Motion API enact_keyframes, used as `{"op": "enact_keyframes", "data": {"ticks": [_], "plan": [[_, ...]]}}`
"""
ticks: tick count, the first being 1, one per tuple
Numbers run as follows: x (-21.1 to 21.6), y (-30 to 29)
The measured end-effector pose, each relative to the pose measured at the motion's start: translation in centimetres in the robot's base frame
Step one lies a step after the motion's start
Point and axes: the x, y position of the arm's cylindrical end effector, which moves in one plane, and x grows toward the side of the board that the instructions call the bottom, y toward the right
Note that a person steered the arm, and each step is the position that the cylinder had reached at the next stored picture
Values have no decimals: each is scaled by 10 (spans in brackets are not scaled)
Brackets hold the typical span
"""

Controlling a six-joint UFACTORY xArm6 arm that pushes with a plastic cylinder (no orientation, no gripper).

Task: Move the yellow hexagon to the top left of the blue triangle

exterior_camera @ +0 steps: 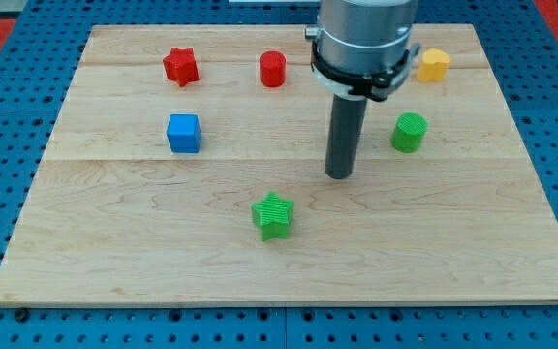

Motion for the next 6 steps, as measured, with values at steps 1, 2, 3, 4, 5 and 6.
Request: {"op": "enact_keyframes", "data": {"ticks": [1, 2, 3, 4, 5, 6], "plan": [[-9, -11], [-15, -23], [-19, -36], [-20, -50], [-20, -60], [-20, -66]]}}
